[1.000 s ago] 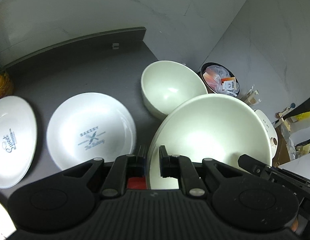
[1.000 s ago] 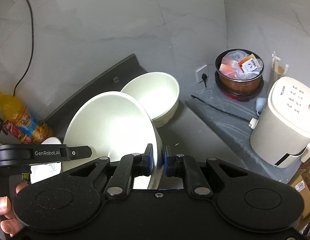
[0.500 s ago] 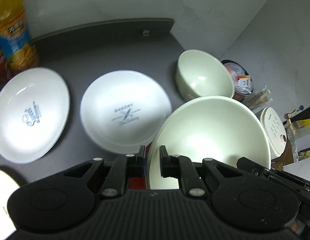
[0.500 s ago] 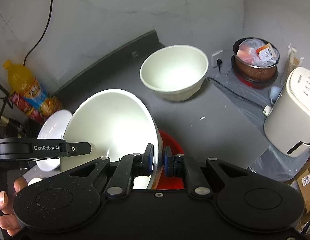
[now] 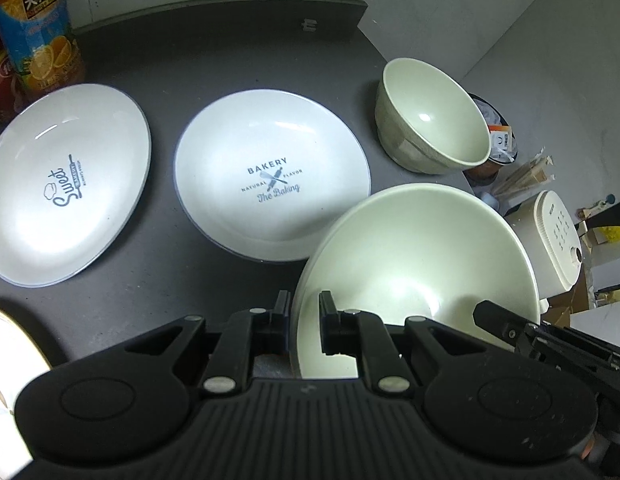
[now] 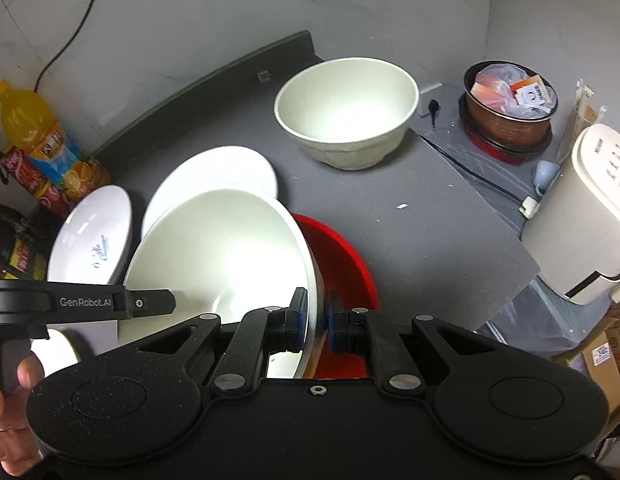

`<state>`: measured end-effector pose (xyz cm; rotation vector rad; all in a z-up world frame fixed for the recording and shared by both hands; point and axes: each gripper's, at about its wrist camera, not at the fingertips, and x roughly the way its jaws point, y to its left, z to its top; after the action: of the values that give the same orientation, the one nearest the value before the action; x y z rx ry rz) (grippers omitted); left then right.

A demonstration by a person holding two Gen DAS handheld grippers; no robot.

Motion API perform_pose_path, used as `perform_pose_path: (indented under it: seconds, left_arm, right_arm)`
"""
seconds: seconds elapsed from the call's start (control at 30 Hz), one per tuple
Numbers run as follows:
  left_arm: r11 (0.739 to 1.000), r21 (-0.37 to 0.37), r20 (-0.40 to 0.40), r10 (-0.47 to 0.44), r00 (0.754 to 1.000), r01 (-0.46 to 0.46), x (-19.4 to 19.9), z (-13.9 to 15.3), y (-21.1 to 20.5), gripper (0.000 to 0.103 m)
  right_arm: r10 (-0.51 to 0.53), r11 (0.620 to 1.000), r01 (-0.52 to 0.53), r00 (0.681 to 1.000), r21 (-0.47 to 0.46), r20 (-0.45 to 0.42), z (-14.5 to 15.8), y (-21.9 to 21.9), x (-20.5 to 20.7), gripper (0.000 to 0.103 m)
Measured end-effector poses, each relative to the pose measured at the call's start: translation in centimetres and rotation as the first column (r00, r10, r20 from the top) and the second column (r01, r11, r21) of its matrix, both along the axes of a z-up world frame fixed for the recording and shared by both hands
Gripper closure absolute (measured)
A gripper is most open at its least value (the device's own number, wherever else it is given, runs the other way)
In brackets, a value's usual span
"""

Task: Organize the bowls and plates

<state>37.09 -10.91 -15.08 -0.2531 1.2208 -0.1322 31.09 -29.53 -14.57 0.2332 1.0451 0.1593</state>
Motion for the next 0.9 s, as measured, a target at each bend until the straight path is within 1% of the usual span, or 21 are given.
perform_pose_path:
  seconds: [0.13, 0.27, 0.33, 0.37, 0.4, 0.43, 0.57, 0.63, 0.7, 0.73, 0.83, 0.9]
  left_arm:
    - [1.000, 0.019, 0.004, -0.010, 1.000, 0.010, 0.0, -0.4, -0.5, 0.091]
    - [1.000, 0.014, -0.016, -0.003, 1.000, 0.003, 0.1, -1.2, -0.4, 0.091]
    - [1.000, 0.017, -0.024, 0.005, 1.000, -0.005, 0.2, -1.4, -0.3, 0.091]
    - [1.000, 0.020, -0.022, 0.007, 1.000, -0.006, 0.1, -1.4, -0.2, 0.091]
    - [1.000, 0.020, -0.023, 0.007, 1.000, -0.006, 0.2, -1.3, -0.1, 0.091]
    - [1.000, 0.017, -0.024, 0.008, 1.000, -0.007, 0.2, -1.3, 0.0, 0.090]
    - [1.000, 0.019, -0.024, 0.021, 0.999, -0.021, 0.4, -1.0, 0.4, 0.088]
    - [1.000, 0.014, -0.023, 0.027, 0.999, -0.026, 0.5, -0.6, 0.7, 0.088]
    - [1.000, 0.012, -0.015, 0.027, 1.000, -0.027, 0.7, -0.1, 0.8, 0.087]
    - [1.000, 0.017, -0.008, 0.025, 1.000, -0.025, 0.8, 0.2, 0.7, 0.084]
    - [0.999, 0.030, 0.006, 0.025, 1.000, -0.025, 1.0, 0.9, 0.6, 0.072]
    - [0.999, 0.034, 0.014, 0.026, 1.000, -0.026, 1.3, 1.4, 0.4, 0.065]
  right_arm:
    - [-0.005, 1.000, 0.005, 1.000, -0.030, -0.006, -0.3, 0.0, 0.0, 0.092]
    - [0.002, 0.999, -0.003, 1.000, -0.054, -0.014, -0.8, 0.3, 0.3, 0.092]
    - [0.008, 0.998, -0.009, 1.000, -0.066, -0.021, -1.0, 0.5, 0.4, 0.089]
    - [0.008, 0.998, -0.009, 1.000, -0.063, -0.021, -1.0, 0.5, 0.4, 0.088]
    - [0.014, 0.998, -0.015, 1.000, -0.057, -0.020, -0.9, 0.5, 0.5, 0.084]
    - [0.020, 0.998, -0.021, 1.000, -0.051, -0.017, -0.7, 0.6, 0.5, 0.083]
    - [0.024, 0.998, -0.024, 1.000, -0.054, 0.006, 0.1, 0.4, 0.6, 0.082]
    - [0.017, 0.999, -0.017, 1.000, -0.041, 0.009, 0.5, -0.1, 0.8, 0.081]
    - [0.009, 1.000, -0.009, 1.000, -0.026, 0.013, 0.7, -0.5, 0.8, 0.076]
    - [0.008, 1.000, -0.007, 1.000, -0.018, 0.018, 0.9, -0.7, 0.8, 0.075]
    - [0.011, 1.000, -0.011, 0.999, 0.010, 0.030, 1.5, -0.9, 0.9, 0.068]
    - [0.010, 1.000, -0.011, 0.999, 0.021, 0.043, 1.8, -1.1, 0.9, 0.061]
